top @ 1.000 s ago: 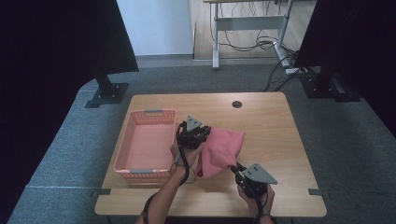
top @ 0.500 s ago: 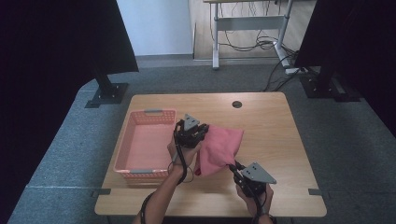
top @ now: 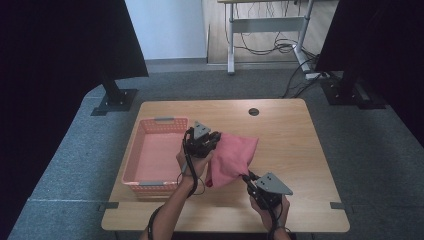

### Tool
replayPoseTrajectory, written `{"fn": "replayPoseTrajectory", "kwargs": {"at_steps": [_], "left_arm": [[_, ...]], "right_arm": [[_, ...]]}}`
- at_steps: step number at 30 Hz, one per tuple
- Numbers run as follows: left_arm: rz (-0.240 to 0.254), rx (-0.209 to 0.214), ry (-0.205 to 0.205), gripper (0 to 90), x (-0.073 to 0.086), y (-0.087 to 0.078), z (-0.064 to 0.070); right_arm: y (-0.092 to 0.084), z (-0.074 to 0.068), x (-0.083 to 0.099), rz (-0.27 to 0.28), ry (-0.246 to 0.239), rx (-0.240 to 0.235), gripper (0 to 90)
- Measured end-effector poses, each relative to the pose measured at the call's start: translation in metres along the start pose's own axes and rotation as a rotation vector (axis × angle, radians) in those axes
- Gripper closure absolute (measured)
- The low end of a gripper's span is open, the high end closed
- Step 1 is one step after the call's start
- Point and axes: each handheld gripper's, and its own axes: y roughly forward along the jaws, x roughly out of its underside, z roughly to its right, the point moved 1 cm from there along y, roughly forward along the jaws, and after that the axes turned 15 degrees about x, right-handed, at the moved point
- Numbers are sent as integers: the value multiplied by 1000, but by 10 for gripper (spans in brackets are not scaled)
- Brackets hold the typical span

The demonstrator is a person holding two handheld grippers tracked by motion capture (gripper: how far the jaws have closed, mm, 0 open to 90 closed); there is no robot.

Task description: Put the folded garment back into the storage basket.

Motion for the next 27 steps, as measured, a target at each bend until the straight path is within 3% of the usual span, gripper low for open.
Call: {"fn": "replayPoseTrajectory", "kwargs": {"at_steps": [27], "left_arm": [[5, -25, 7, 812, -6, -13, -7]], "right_arm": [[7, -11, -11, 19, 1, -15, 822]]}}
